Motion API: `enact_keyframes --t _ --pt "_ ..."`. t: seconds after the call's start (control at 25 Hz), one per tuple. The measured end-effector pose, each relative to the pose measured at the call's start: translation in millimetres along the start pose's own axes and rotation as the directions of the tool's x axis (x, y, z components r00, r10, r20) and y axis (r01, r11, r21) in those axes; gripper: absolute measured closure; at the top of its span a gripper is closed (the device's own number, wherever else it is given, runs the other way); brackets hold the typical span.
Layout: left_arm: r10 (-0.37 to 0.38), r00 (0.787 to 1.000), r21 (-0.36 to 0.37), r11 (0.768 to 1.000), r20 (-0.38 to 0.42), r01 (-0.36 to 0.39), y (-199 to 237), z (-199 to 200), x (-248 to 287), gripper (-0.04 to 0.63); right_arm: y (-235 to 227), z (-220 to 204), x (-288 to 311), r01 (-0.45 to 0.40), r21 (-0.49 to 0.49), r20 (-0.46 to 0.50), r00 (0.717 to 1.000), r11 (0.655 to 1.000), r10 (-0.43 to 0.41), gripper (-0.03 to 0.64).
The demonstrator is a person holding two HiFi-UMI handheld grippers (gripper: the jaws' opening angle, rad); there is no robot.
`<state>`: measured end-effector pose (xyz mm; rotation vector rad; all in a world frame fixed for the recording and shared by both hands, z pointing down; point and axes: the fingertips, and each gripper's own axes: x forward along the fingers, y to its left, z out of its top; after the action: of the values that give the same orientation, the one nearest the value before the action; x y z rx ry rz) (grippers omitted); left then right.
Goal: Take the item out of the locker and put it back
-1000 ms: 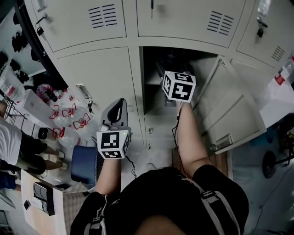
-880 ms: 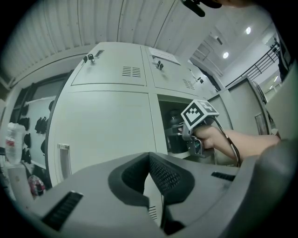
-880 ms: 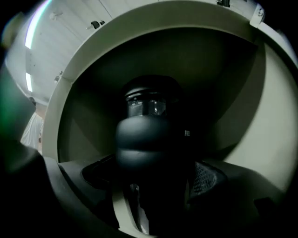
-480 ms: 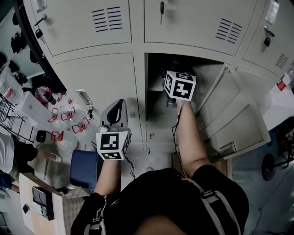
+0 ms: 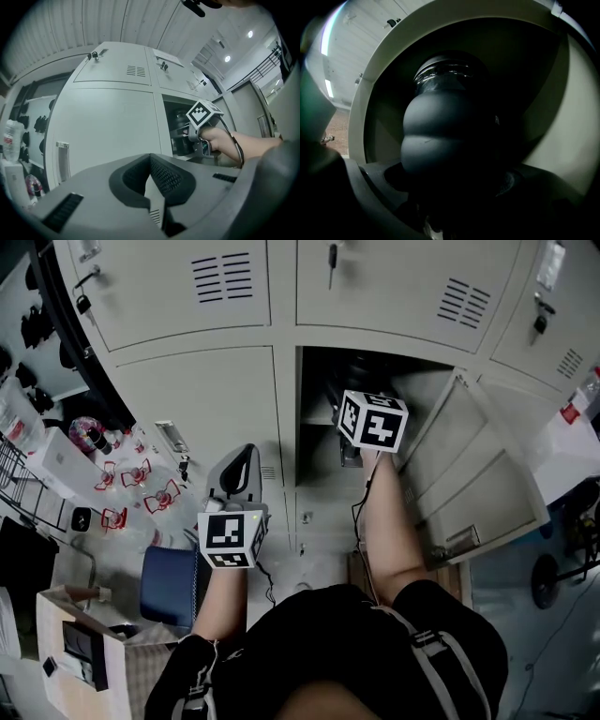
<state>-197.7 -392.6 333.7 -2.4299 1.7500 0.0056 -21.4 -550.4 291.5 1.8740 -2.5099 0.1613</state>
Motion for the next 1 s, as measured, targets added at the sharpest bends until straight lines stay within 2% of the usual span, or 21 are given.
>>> enact_keyframes --t 0.48,1.0 --pt "0.036 0.999 -0.006 0.999 -0.034 -0.036 -8 -11 -38 0.584 13 -7 -38 -0.02 -0.003 -0.027 0.999 1.0 0.02 0.181" --pt "0.056 0.996 -0.005 0.998 -0.064 -0.056 -32 -21 -89 0.584 25 -73 -88 -0.068 0.029 -0.124 0.99 0.997 0.071 0.181"
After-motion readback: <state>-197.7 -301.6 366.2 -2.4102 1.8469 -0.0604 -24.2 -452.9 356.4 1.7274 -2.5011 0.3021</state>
